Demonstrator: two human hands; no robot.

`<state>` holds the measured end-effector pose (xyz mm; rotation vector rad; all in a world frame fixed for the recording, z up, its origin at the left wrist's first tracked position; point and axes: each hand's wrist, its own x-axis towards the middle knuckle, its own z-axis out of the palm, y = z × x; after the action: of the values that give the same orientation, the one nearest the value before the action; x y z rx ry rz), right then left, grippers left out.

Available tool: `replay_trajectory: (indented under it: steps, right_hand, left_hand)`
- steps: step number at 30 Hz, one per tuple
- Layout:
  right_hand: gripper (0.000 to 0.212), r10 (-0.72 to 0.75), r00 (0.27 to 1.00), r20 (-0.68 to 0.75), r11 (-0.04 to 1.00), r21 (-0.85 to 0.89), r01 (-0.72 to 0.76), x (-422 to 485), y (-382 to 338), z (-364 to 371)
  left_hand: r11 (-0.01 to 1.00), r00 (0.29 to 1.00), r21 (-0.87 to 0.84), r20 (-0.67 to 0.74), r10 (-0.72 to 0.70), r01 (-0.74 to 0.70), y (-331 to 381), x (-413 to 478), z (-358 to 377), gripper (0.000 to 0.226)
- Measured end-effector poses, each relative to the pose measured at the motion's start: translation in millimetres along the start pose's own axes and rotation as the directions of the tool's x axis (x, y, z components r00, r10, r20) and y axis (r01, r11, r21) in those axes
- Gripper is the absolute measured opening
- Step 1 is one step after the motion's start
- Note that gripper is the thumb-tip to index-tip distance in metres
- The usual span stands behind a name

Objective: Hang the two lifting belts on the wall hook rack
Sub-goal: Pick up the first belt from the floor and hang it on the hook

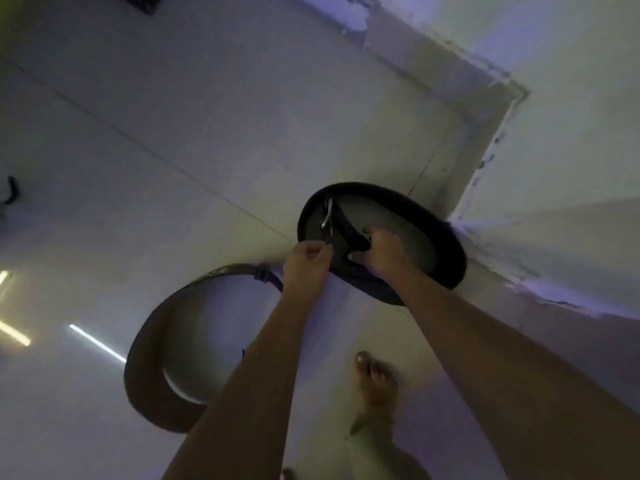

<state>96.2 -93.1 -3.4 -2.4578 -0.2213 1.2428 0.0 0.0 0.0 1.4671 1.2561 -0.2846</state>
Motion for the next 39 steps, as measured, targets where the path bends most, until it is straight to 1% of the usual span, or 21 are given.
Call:
replay_trajectory:
  steps: [2, 3, 6, 9, 10, 12, 13, 14, 17, 18, 20, 23, 25, 27, 29, 31, 33, 36, 38, 39]
  right_hand:
    - [0.035, -0.058, 0.997, -0.060, 0.998, 0.003, 0.058, 2, 2, 1]
    - [0.028, -0.069, 0.993, -0.092, 0.997, 0.014, 0.070, -3, 3, -2]
    - [0.025, -0.080, 0.983, -0.164, 0.993, 0.076, 0.093, -36, -7, -26]
    - [0.027, -0.093, 0.971, -0.219, 0.965, 0.222, 0.142, -92, -28, -68]
    - [0.027, -0.089, 0.969, -0.232, 0.944, 0.291, 0.156, -112, -37, -80]
    - [0.026, -0.066, 0.964, -0.259, 0.887, 0.427, 0.175, -152, -57, -106]
    - [0.026, -0.048, 0.960, -0.275, 0.854, 0.487, 0.182, -175, -69, -122]
    - [0.024, -0.035, 0.953, -0.302, 0.817, 0.540, 0.201, -205, -81, -141]
    - [0.015, -0.025, 0.913, -0.406, 0.710, 0.636, 0.302, -306, -119, -191]
    - [0.015, -0.022, 0.897, -0.442, 0.682, 0.649, 0.337, -340, -130, -206]
    - [0.015, -0.028, 0.867, -0.497, 0.627, 0.667, 0.403, -410, -146, -234]
    - [0.015, -0.039, 0.805, -0.592, 0.579, 0.643, 0.501, -507, -164, -274]
    - [0.019, -0.061, 0.757, -0.650, 0.555, 0.609, 0.567, -569, -172, -301]
    - [0.022, -0.078, 0.701, -0.709, 0.534, 0.564, 0.630, -624, -178, -327]
    - [0.018, -0.073, 0.653, -0.753, 0.500, 0.539, 0.678, -672, -181, -350]
    - [0.013, -0.055, 0.606, -0.793, 0.433, 0.528, 0.731, -714, -185, -372]
    - [0.014, -0.032, 0.558, -0.829, 0.364, 0.511, 0.779, -753, -188, -390]
    - [0.034, 0.024, 0.505, -0.863, 0.299, 0.488, 0.820, -800, -188, -404]
    - [0.045, 0.030, 0.479, -0.877, 0.293, 0.466, 0.835, -826, -185, -408]
    - [0.046, 0.031, 0.469, -0.882, 0.294, 0.457, 0.840, -837, -183, -410]
  left_hand:
    - [0.999, 1.000, -0.035, 0.008, 0.006, -0.006, -3, 3, 2, 0.028]
    - [0.999, 1.000, -0.049, 0.020, 0.004, -0.003, -4, 1, 1, 0.028]
    - [0.997, 0.997, -0.076, 0.081, -0.016, 0.023, 13, -22, -8, 0.035]
    - [0.994, 0.994, -0.106, 0.103, 0.023, -0.012, 52, -66, -24, 0.049]
    - [0.991, 0.993, -0.132, 0.113, 0.037, -0.022, 67, -81, -30, 0.047]
    - [0.978, 0.984, -0.195, 0.147, 0.096, -0.067, 106, -120, -45, 0.033]
    - [0.971, 0.977, -0.221, 0.167, 0.133, -0.094, 127, -142, -54, 0.030]
    - [0.965, 0.969, -0.238, 0.191, 0.156, -0.109, 149, -170, -67, 0.032]
    - [0.947, 0.945, -0.267, 0.219, 0.241, -0.180, 211, -253, -112, 0.057]
    - [0.936, 0.922, -0.273, 0.255, 0.292, -0.222, 230, -282, -127, 0.058]
    - [0.907, 0.859, -0.292, 0.328, 0.394, -0.304, 263, -338, -154, 0.054]
    - [0.856, 0.739, -0.336, 0.440, 0.511, -0.392, 303, -426, -189, 0.038]
    - [0.811, 0.660, -0.364, 0.472, 0.585, -0.459, 326, -484, -204, 0.028]
    - [0.749, 0.592, -0.409, 0.459, 0.663, -0.522, 350, -540, -212, 0.024]
    - [0.678, 0.528, -0.451, 0.425, 0.735, -0.580, 373, -594, -217, 0.024]
    - [0.602, 0.457, -0.488, 0.392, 0.798, -0.632, 395, -644, -221, 0.027]
    - [0.531, 0.387, -0.527, 0.366, 0.847, -0.664, 413, -688, -223, 0.026]
    - [0.441, 0.282, -0.571, 0.349, 0.894, -0.692, 434, -746, -225, 0.023]
    - [0.392, 0.218, -0.604, 0.343, 0.914, -0.694, 443, -779, -224, 0.025]
    - [0.367, 0.188, -0.619, 0.336, 0.923, -0.694, 446, -793, -223, 0.027]
